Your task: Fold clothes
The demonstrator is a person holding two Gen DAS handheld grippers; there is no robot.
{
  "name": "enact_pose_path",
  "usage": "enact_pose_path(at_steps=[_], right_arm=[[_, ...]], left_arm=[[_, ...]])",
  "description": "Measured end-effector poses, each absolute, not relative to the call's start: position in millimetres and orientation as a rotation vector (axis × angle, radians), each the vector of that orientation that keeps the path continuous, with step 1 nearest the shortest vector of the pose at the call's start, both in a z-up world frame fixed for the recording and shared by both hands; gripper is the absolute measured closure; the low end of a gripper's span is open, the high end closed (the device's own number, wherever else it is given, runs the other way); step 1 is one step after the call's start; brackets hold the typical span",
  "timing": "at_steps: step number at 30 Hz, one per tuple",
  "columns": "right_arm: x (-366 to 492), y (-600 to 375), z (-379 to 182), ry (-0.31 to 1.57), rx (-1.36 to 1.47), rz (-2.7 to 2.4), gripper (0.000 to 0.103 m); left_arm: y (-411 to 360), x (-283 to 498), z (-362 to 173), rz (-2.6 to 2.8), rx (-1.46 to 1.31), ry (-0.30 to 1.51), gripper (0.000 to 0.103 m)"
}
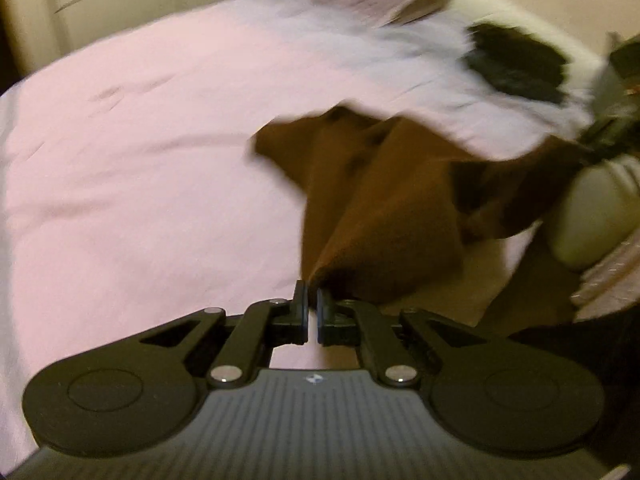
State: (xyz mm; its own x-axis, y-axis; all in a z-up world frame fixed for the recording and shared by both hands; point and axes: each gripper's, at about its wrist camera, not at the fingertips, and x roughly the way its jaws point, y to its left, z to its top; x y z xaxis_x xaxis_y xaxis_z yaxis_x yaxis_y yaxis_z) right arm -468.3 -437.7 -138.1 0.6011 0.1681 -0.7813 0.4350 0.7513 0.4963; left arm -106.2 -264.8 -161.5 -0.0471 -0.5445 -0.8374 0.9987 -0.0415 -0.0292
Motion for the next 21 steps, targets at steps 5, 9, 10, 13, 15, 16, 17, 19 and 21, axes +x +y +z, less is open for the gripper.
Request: enact_pose_path(at_steps=[5, 9, 10, 13, 15, 16, 17, 19, 21], right_arm=[[-457, -431, -156, 1.041, 0.604, 0.000, 0.042], [-488, -473, -174, 1.007, 0.625, 0.026, 0.034], [-496, -487, -178, 0.994, 0.623, 0.014, 0.034], [-517, -518, -200, 0.956, 0.655, -0.093, 0.034], [-519, -533, -219, 0.919, 0.671, -0.179, 0.034], [-515, -542, -229, 0.891, 0.682, -0.206, 0.034], [-511, -550, -238, 0.856, 0.695, -0.224, 0.034], [-504, -559, -251, 0.790, 0.715, -0.247, 0.034], [-495, -557, -266, 0.752, 0.708, -0.255, 0.034]], left_arm=[[-252, -100, -166, -1.262, 0.782, 0.858, 0.099], [-275, -115, -171, -1.198, 0.665, 0.864, 0.058], [-290, -122, -177, -1.207, 0.659, 0.851, 0.051], [-344, -145, -196, -1.271, 0.657, 0.810, 0.047], [-387, -153, -214, -1.331, 0.638, 0.781, 0.043], [-410, -154, -227, -1.359, 0.633, 0.765, 0.043], [-427, -156, -238, -1.387, 0.635, 0.749, 0.043], [-465, -158, -260, -1.444, 0.647, 0.721, 0.043], [-492, -156, -282, -1.468, 0.693, 0.725, 0.046]])
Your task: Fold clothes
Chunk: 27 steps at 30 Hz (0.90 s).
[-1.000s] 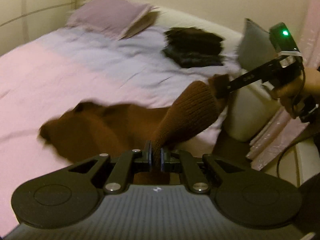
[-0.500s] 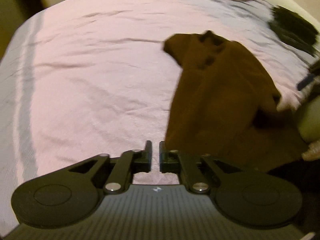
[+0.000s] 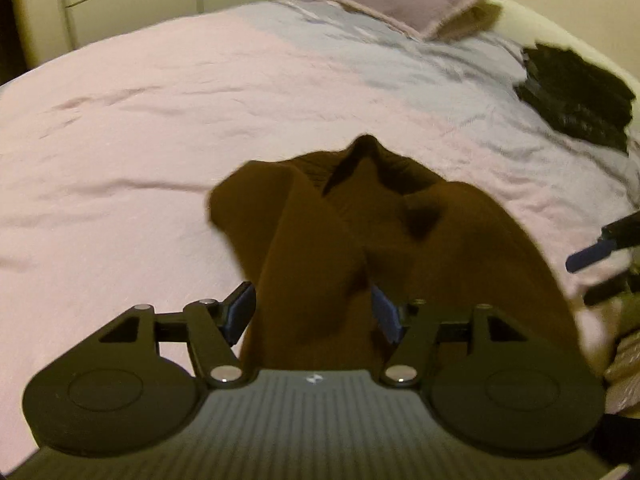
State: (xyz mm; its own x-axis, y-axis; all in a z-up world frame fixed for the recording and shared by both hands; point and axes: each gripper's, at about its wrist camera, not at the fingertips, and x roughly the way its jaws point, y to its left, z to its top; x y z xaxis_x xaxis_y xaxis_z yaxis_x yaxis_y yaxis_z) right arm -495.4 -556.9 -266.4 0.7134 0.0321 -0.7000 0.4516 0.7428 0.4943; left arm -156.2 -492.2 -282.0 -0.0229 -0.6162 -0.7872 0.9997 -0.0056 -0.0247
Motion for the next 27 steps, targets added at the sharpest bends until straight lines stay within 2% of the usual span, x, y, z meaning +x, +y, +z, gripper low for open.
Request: enact_pose_path(at_steps=[2, 3, 4, 8, 14, 17, 20, 22, 26, 27], right_arm=[[-490, -553, -280, 0.716, 0.702, -0.267, 0.034], [-489, -553, -285, 0.700, 0.704, -0.275, 0.034], [-489, -551, -289, 0.679, 0.706, -0.285, 0.034], [-493, -547, -302, 0.606, 0.738, -0.312, 0.034], [-484, -539, -305, 0.541, 0.711, -0.295, 0.034], [-468, -538, -299, 0.503, 0.664, -0.266, 0.034], [-443, -537, -295, 0.488, 0.641, -0.215, 0.034], [-421, -532, -297, 0.517, 0.624, -0.179, 0.034], [-386, -505, -295, 0.539, 0.542, -0.102, 0.034], [-384, -499, -293, 0.531, 0.523, -0.098, 0.034]], left_arm=[[-512, -153, -303, -1.481, 0.748, 0.737, 0.070], [-513, -152, -308, -1.496, 0.755, 0.734, 0.093], [-511, -151, -313, -1.516, 0.754, 0.717, 0.096], [-478, -149, -298, -1.528, 0.709, 0.566, 0.097], [-420, -90, -267, -1.382, 0.610, 0.465, 0.097], [-392, -64, -264, -1.302, 0.588, 0.456, 0.097], [-366, -41, -275, -1.247, 0.547, 0.564, 0.096], [-351, -40, -286, -1.227, 0.551, 0.592, 0.088], [-323, -54, -281, -1.218, 0.509, 0.523, 0.078], [-319, -61, -276, -1.234, 0.488, 0.502, 0.067]])
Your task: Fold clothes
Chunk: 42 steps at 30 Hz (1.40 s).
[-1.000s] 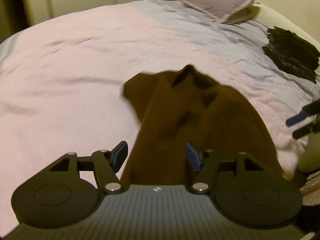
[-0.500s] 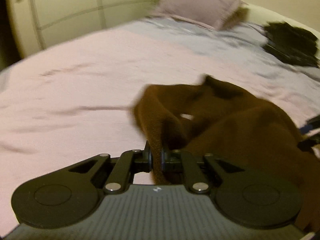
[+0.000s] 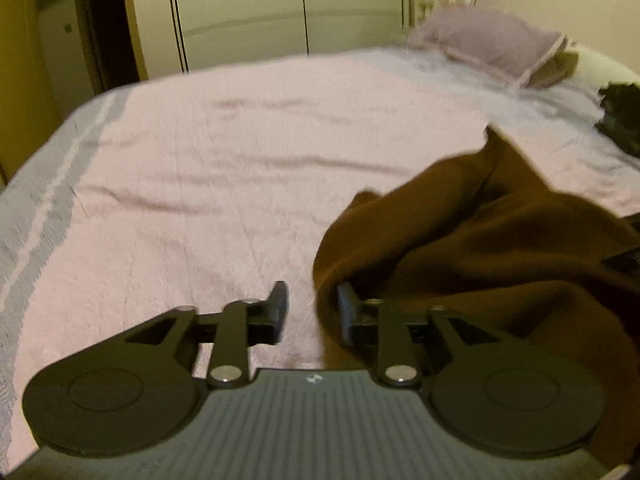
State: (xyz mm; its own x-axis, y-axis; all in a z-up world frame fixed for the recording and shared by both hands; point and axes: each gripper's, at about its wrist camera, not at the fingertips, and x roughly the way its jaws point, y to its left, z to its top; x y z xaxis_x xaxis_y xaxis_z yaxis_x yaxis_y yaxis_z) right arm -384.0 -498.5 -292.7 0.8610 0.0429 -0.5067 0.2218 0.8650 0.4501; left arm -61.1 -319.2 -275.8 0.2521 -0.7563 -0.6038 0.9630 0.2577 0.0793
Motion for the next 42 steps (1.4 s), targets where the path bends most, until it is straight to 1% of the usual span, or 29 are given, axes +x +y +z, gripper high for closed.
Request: enact_pose_path(at_steps=[1, 2, 4, 5, 6, 7, 8, 9, 10, 13, 16, 17, 18, 19, 20, 22, 26, 27, 29, 32, 34, 35, 36, 37, 38, 39, 40, 41, 42], right_arm=[[-386, -493, -291, 0.513, 0.519, -0.091, 0.034], [-389, -488, -289, 0.494, 0.520, -0.081, 0.034], [-397, -468, -283, 0.478, 0.500, -0.062, 0.034], [-399, -455, -279, 0.482, 0.464, -0.055, 0.034], [-400, -439, -277, 0.490, 0.409, -0.048, 0.034], [-401, -423, -276, 0.496, 0.353, -0.040, 0.034], [-402, -408, -276, 0.502, 0.296, -0.031, 0.034], [-402, -394, -277, 0.506, 0.257, -0.030, 0.034], [-401, -380, -279, 0.509, 0.232, -0.034, 0.034], [-403, -339, -289, 0.503, 0.115, -0.043, 0.034], [-416, -316, -299, 0.499, 0.062, -0.039, 0.034], [-423, -315, -302, 0.500, 0.064, -0.038, 0.034], [-433, -319, -305, 0.500, 0.072, -0.039, 0.034], [-442, -325, -306, 0.499, 0.089, -0.040, 0.034], [-452, -334, -306, 0.490, 0.120, -0.047, 0.034], [-474, -355, -304, 0.463, 0.198, -0.071, 0.034], [-501, -407, -295, 0.368, 0.301, -0.165, 0.034], [-499, -424, -293, 0.352, 0.315, -0.190, 0.034], [-488, -456, -291, 0.323, 0.361, -0.231, 0.033], [-458, -498, -295, 0.286, 0.463, -0.249, 0.032], [-430, -519, -304, 0.297, 0.524, -0.237, 0.030], [-416, -528, -311, 0.332, 0.552, -0.228, 0.029], [-401, -532, -319, 0.371, 0.568, -0.222, 0.029], [-389, -535, -327, 0.413, 0.571, -0.215, 0.029], [-376, -539, -335, 0.461, 0.571, -0.212, 0.029], [-369, -539, -340, 0.493, 0.573, -0.207, 0.029], [-366, -536, -345, 0.512, 0.577, -0.199, 0.029], [-361, -534, -349, 0.524, 0.583, -0.180, 0.029], [-360, -529, -353, 0.528, 0.588, -0.152, 0.029]], left_arm=[[-315, -69, -270, -1.249, 0.468, 0.480, 0.061], [-312, -76, -265, -1.266, 0.447, 0.465, 0.060], [-308, -93, -256, -1.320, 0.409, 0.485, 0.051], [-306, -101, -252, -1.347, 0.389, 0.495, 0.049], [-305, -111, -247, -1.374, 0.375, 0.505, 0.045], [-307, -123, -244, -1.406, 0.379, 0.514, 0.038], [-309, -135, -242, -1.438, 0.383, 0.526, 0.036], [-313, -146, -240, -1.467, 0.388, 0.547, 0.032], [-316, -157, -239, -1.496, 0.395, 0.568, 0.024], [-334, -189, -244, -1.564, 0.478, 0.614, 0.021], [-354, -220, -265, -1.518, 0.680, 0.596, 0.022], [-359, -230, -272, -1.500, 0.743, 0.586, 0.024], [-362, -235, -277, -1.483, 0.788, 0.560, 0.045], [-364, -237, -281, -1.467, 0.821, 0.543, 0.079], [-361, -231, -275, -1.457, 0.797, 0.558, 0.090], [-342, -211, -255, -1.426, 0.695, 0.565, 0.092], [-278, -153, -216, -1.316, 0.566, 0.516, 0.097], [-260, -134, -211, -1.279, 0.544, 0.514, 0.103], [-225, -96, -209, -1.187, 0.506, 0.537, 0.103], [-187, -47, -217, -1.148, 0.429, 0.641, 0.103], [-170, -28, -221, -1.113, 0.411, 0.668, 0.101], [-165, -23, -223, -1.118, 0.414, 0.668, 0.100], [-164, -21, -224, -1.131, 0.411, 0.668, 0.092], [-167, -20, -225, -1.154, 0.402, 0.672, 0.079], [-175, -22, -226, -1.183, 0.391, 0.678, 0.071], [-183, -24, -227, -1.212, 0.382, 0.680, 0.058], [-193, -27, -229, -1.237, 0.380, 0.678, 0.051], [-207, -29, -231, -1.261, 0.382, 0.677, 0.048], [-222, -31, -232, -1.286, 0.383, 0.676, 0.040]])
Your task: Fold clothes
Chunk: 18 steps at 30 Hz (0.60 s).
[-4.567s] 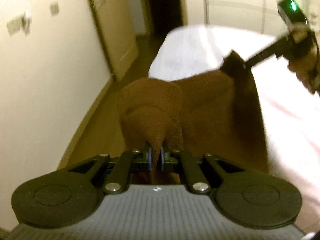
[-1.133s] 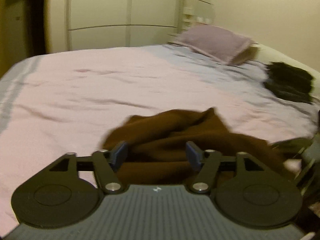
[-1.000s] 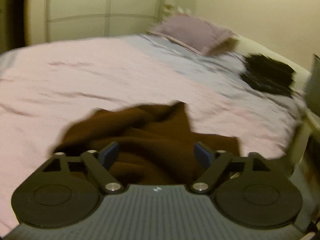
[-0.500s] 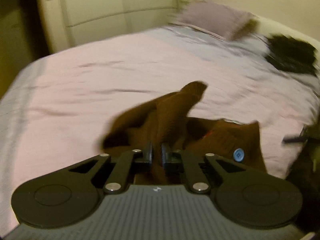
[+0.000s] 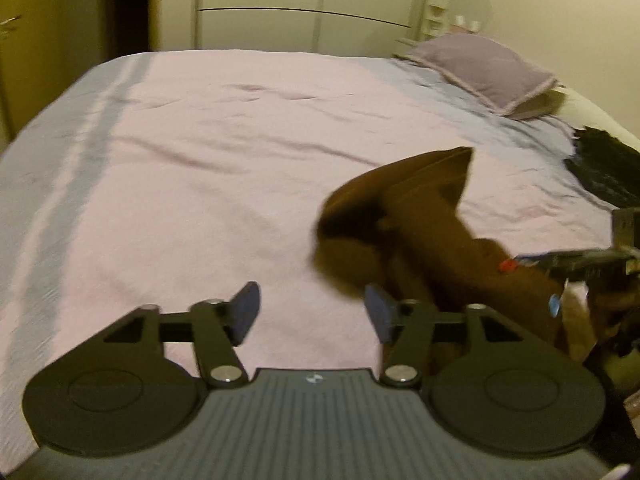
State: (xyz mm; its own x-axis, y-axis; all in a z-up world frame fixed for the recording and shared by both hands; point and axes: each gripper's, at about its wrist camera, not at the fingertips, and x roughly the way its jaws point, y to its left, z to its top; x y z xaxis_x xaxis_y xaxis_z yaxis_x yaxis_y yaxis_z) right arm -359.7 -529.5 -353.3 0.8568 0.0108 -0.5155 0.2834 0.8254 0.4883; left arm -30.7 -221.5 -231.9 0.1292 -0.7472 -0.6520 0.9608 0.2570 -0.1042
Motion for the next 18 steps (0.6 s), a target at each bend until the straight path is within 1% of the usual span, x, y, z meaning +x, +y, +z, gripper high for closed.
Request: enact_pose_path(at_steps=[1, 2, 3, 4, 5, 6, 8, 9, 10, 11, 12, 13, 14, 15, 16, 18], right_arm=[[-360, -524, -356, 0.532, 0.586, -0.124, 0.029], [-359, -518, -354, 0.536, 0.579, -0.081, 0.034], [-358, -510, -351, 0.540, 0.568, -0.027, 0.057], [-359, -503, -349, 0.544, 0.557, 0.021, 0.068], [-361, -496, -348, 0.555, 0.537, 0.052, 0.070], [-362, -488, -346, 0.570, 0.508, 0.070, 0.070], [-366, -480, -340, 0.591, 0.459, 0.108, 0.070], [-367, -483, -339, 0.599, 0.451, 0.124, 0.070], [-368, -490, -338, 0.597, 0.449, 0.132, 0.070], [-369, -499, -336, 0.587, 0.452, 0.133, 0.067], [-375, -507, -331, 0.567, 0.454, 0.118, 0.054], [-383, -516, -325, 0.530, 0.451, 0.075, 0.044], [-386, -529, -324, 0.490, 0.456, 0.029, 0.026], [-388, -543, -324, 0.454, 0.469, -0.011, 0.022], [-389, -556, -324, 0.418, 0.482, -0.051, 0.022], [-374, -579, -330, 0.418, 0.506, -0.075, 0.022]], left_arm=[[-241, -34, -234, -1.316, 0.380, 0.670, 0.036], [-261, -37, -237, -1.345, 0.376, 0.662, 0.036], [-279, -39, -239, -1.379, 0.373, 0.659, 0.035], [-298, -42, -242, -1.408, 0.373, 0.668, 0.034], [-317, -44, -246, -1.435, 0.374, 0.678, 0.034], [-334, -45, -250, -1.457, 0.377, 0.692, 0.034], [-361, -49, -261, -1.497, 0.404, 0.715, 0.037], [-372, -53, -267, -1.502, 0.442, 0.723, 0.059], [-382, -56, -272, -1.507, 0.481, 0.730, 0.096], [-389, -58, -277, -1.509, 0.511, 0.732, 0.095], [-383, -55, -274, -1.506, 0.502, 0.710, 0.095], [-378, -53, -271, -1.503, 0.492, 0.689, 0.096], [-371, -49, -268, -1.494, 0.479, 0.670, 0.096], [-353, -39, -263, -1.463, 0.451, 0.665, 0.096], [-336, -30, -258, -1.432, 0.422, 0.659, 0.097], [-301, -11, -249, -1.369, 0.366, 0.648, 0.098]])
